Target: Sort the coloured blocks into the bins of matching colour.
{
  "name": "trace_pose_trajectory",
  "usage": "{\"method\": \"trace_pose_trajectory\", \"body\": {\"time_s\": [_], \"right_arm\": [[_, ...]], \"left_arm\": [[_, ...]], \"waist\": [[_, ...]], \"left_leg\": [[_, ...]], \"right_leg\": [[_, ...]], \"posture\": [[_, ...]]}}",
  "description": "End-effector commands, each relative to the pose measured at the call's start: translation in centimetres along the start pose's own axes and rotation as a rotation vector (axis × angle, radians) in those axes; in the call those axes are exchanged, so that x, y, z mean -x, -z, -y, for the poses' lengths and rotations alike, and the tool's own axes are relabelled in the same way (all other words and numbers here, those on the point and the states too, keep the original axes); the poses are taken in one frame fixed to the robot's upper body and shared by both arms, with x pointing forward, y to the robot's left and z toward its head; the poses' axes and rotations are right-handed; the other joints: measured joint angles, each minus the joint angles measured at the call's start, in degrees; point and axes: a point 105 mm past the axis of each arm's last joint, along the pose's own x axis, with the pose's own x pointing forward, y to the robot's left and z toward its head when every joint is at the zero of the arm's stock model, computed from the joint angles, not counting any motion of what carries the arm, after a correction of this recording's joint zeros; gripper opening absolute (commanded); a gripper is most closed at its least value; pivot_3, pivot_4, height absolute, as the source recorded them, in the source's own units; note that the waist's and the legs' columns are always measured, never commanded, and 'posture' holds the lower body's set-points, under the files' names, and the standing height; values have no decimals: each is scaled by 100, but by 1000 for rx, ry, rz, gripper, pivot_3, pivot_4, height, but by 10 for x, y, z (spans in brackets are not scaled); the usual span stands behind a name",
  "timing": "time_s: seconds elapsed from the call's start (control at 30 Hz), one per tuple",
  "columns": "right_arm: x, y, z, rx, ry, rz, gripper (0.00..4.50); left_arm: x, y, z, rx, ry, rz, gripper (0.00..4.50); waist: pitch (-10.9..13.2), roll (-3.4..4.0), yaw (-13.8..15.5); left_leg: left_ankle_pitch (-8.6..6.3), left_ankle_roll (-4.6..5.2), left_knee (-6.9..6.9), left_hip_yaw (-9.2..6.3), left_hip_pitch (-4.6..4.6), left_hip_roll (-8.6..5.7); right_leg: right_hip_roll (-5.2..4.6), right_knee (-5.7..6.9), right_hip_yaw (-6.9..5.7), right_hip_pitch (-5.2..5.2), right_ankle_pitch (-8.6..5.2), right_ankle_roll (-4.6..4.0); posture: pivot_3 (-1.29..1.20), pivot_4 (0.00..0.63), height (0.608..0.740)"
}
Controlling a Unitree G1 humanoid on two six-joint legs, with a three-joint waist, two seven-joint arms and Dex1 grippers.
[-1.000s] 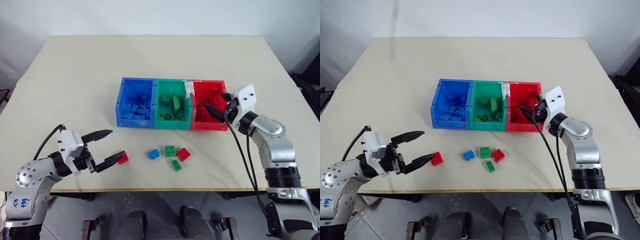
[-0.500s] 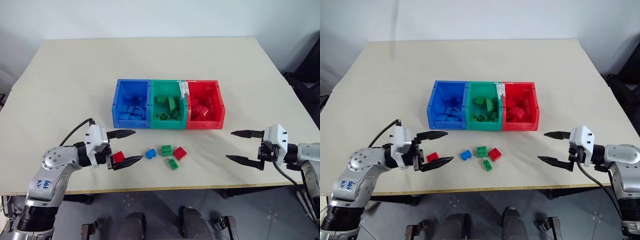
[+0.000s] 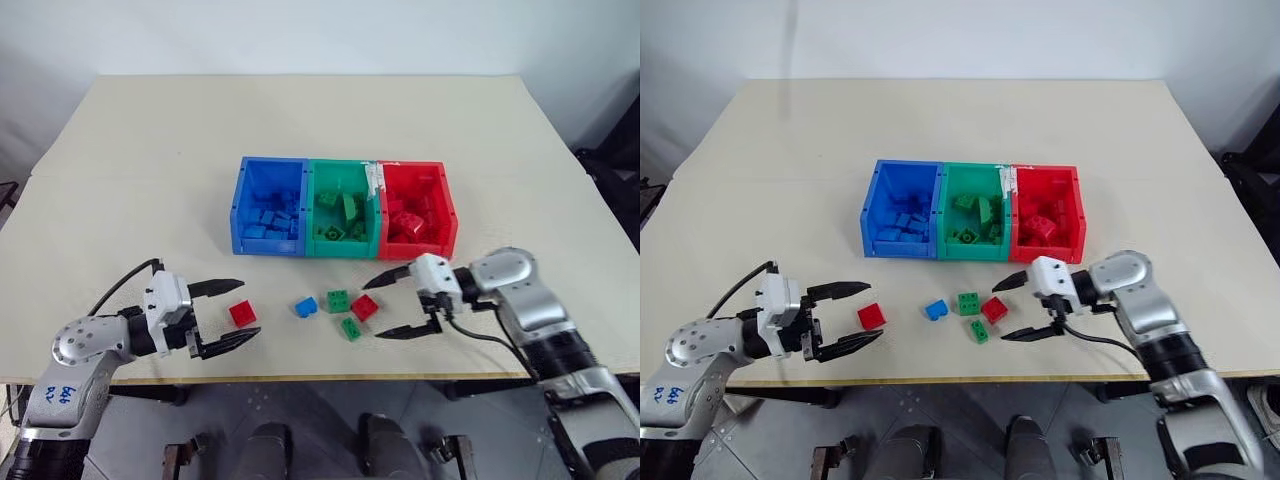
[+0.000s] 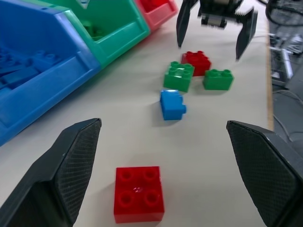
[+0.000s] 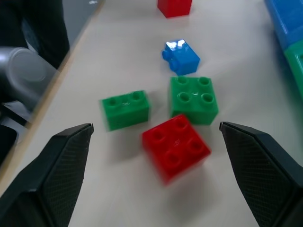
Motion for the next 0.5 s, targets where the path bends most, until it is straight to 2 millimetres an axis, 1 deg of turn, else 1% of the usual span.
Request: {"method": "trace_pose_trajectory", "body": {"time_s": [0.03,0.07,0.17,0.27,0.37,0.4,0.5], "right_arm": [[-1,9,4,25,-16,-61,4466],[-1,11,5,25,-21,-71,4466],[1,15,6,16,-17,-90,3867],[6,15,8,21,7,-73,2902],[16,14,10,-2,66,-54,1842],[21,11,11,-21,101,-21,1536],[37,0,14,-88,198,66,1536]], "left_arm": [[-1,-14,6,-46,-7,41,4500],[-2,-14,7,-46,-8,42,4500],[-2,-15,8,-46,-12,45,4500],[-3,-16,9,-43,-18,54,4500],[-7,-18,9,-44,-20,73,4500],[-8,-20,8,-45,-20,84,4500],[-12,-25,6,-45,-25,109,4500]], "waist": [[0,0,-2],[0,0,-9],[0,0,-32],[0,0,-35],[0,0,-34],[0,0,-31],[0,1,-2]], "left_leg": [[-2,-3,0,0,-2,1],[-3,-4,0,0,-2,0],[-8,-8,0,1,-1,-10],[-8,-11,0,3,1,-5],[-7,-11,1,5,0,-4],[-7,-12,1,5,1,-4],[-7,-11,2,4,-3,-6]], "right_leg": [[0,0,-8,0,-1,-2],[-2,0,-16,0,-1,-4],[-1,-2,-41,0,-2,-8],[1,0,-52,0,-3,-13],[2,1,-53,0,-4,-13],[2,1,-53,0,-4,-13],[-1,1,-60,2,-3,-14]], "posture": [[0,150,740],[0,150,740],[0,150,740],[0,150,740],[0,150,740],[0,150,740],[0,150,740]]}}
